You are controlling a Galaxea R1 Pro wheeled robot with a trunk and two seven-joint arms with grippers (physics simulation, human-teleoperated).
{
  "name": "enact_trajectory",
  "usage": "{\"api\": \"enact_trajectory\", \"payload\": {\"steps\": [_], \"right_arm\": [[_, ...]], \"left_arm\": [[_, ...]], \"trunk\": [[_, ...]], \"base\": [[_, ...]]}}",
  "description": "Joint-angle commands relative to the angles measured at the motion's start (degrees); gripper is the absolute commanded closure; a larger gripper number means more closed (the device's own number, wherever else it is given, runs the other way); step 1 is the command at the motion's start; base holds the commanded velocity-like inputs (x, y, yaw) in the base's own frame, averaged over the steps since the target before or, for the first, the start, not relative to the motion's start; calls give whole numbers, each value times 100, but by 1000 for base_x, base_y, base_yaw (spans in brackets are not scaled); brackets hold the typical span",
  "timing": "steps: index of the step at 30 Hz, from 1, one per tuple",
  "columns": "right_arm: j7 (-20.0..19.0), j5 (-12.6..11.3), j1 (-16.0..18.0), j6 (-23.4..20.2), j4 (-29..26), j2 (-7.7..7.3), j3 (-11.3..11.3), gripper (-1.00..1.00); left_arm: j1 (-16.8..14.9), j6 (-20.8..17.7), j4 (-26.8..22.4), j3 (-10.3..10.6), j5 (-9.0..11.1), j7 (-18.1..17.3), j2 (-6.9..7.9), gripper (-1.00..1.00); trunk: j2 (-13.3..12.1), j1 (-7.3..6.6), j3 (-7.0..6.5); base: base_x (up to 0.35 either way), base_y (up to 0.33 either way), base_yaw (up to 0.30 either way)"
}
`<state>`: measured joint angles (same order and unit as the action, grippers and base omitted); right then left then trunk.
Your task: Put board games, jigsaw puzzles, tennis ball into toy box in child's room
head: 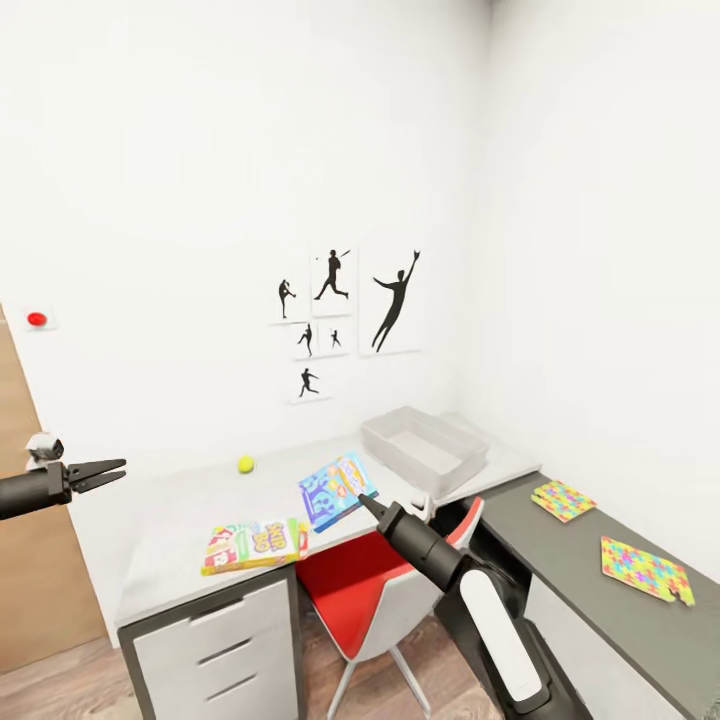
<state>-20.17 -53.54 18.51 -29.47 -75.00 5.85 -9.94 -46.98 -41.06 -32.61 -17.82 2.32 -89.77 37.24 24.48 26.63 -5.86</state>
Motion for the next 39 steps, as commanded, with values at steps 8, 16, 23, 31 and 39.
{"api": "enact_trajectory", "payload": {"steps": [8,16,23,31,39], "right_arm": [[-5,-42,3,-32,3,6,8,100],[-5,-42,3,-32,3,-2,8,100],[-5,-42,3,-32,3,-7,6,100],[-5,-39,3,-29,3,-5,8,100],[-5,-36,3,-24,3,1,9,100]], "left_arm": [[2,-60,0,-2,-3,-23,2,-100],[-1,-60,0,-2,-3,-23,1,-100],[2,-60,0,-2,-3,-23,2,-100],[-2,-60,0,-2,-3,-23,1,-100],[-1,-60,0,-2,-3,-23,1,-100]], "trunk": [[4,3,2],[4,3,2],[4,3,2],[4,3,2],[4,3,2]], "base": [[37,3,-160],[93,-62,-14],[26,-17,-1],[132,15,0],[50,5,0]]}}
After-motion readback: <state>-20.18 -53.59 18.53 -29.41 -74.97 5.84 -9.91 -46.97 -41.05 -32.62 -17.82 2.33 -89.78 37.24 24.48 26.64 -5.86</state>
